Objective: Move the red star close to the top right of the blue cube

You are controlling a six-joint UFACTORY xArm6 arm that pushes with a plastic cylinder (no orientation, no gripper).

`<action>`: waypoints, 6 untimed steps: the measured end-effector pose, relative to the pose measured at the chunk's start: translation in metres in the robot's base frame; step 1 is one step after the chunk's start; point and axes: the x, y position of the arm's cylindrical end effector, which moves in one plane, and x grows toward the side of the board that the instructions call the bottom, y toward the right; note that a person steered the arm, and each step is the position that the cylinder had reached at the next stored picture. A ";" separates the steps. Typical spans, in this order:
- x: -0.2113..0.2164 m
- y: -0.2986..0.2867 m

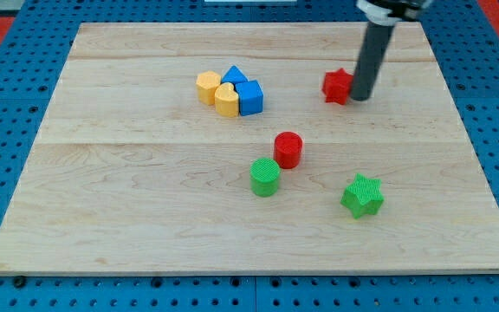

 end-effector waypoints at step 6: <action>-0.038 -0.061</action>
